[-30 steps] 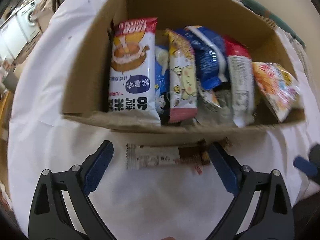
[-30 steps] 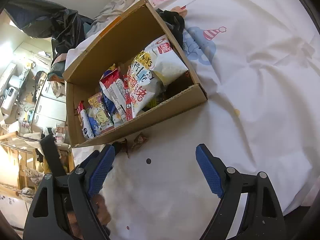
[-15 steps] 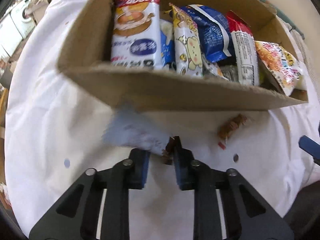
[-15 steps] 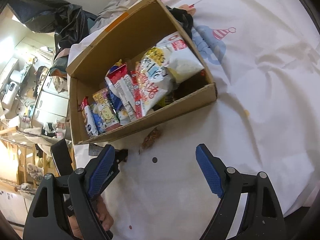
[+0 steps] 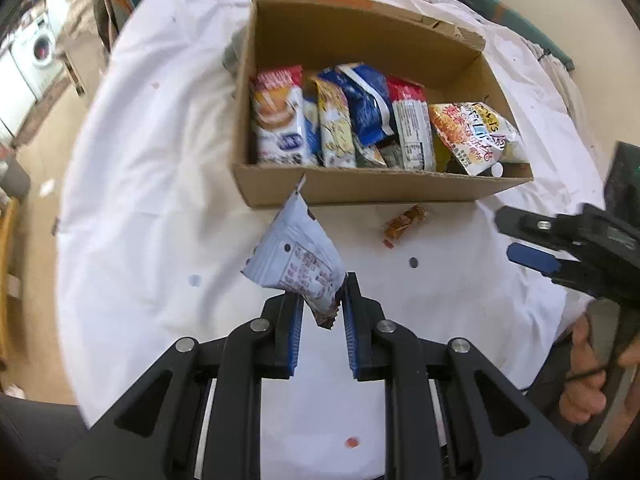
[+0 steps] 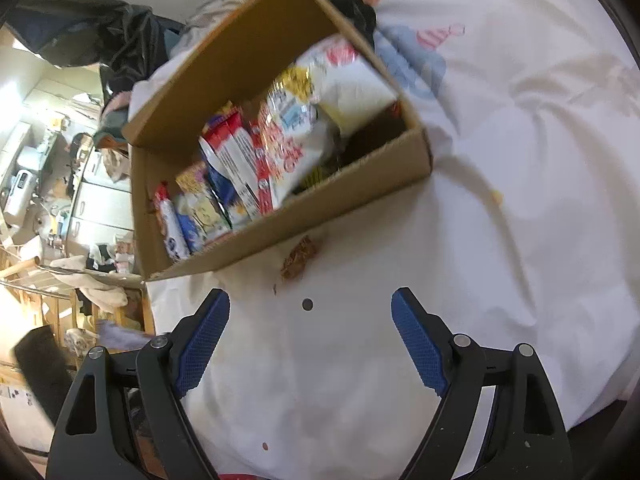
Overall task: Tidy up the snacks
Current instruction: 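Grasp the white wrapped bar with the left tool while the right tool grasps the brown candy, then carry both held snacks into the box and open both tools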
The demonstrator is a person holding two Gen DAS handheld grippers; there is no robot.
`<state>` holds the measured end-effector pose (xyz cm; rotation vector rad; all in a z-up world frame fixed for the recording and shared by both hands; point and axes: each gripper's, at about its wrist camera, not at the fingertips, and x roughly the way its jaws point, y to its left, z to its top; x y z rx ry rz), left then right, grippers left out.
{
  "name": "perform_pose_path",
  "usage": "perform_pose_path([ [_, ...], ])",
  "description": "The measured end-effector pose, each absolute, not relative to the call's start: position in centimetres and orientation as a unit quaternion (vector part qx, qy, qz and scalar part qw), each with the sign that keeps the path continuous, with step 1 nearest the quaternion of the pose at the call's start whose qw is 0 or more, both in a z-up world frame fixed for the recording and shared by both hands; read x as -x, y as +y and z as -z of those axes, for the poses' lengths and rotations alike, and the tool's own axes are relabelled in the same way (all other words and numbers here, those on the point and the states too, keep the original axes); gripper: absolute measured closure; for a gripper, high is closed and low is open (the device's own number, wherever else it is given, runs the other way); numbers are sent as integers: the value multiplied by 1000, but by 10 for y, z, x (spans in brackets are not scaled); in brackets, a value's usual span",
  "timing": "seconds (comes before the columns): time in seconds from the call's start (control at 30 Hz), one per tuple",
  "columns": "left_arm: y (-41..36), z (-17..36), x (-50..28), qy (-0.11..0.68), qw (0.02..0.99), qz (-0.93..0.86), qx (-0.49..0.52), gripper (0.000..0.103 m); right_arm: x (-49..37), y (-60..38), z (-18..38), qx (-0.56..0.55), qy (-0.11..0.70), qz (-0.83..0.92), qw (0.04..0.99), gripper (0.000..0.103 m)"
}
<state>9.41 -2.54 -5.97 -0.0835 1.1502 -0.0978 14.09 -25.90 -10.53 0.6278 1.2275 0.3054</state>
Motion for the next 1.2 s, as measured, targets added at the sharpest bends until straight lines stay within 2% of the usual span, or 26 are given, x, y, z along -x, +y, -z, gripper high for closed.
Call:
perform_pose_path([
  [0.07,-17,55,-94,540,839,42,41,88,-144,-251,112,-284,572,-139,756,18],
  [0.2,-6,62,-100,540,840,16,49,88,-158,-219,127,-257,591,-132,753,26],
  [0.43,1,61,-103,535,842,11,68,88,-183,-174,146,-189,605,-103,767,29],
  [0.47,2,59,-103,531,845,11,67,88,-184,-171,148,-177,602,-98,772,36],
  [0.5,2,57,-102,528,846,10,67,88,-184,-168,148,-154,600,-89,780,53],
  [0.57,3,56,-103,528,846,9,72,88,-181,-166,148,-126,600,-87,785,74],
  [0.7,2,58,-105,531,844,9,77,88,-163,-181,144,-137,602,-104,780,89],
  [1.03,-7,63,-106,526,848,-2,58,88,-109,-201,114,-163,566,-191,785,89],
  [1.2,-3,62,-104,519,853,-15,53,88,-92,-207,79,-192,515,-241,800,89],
])
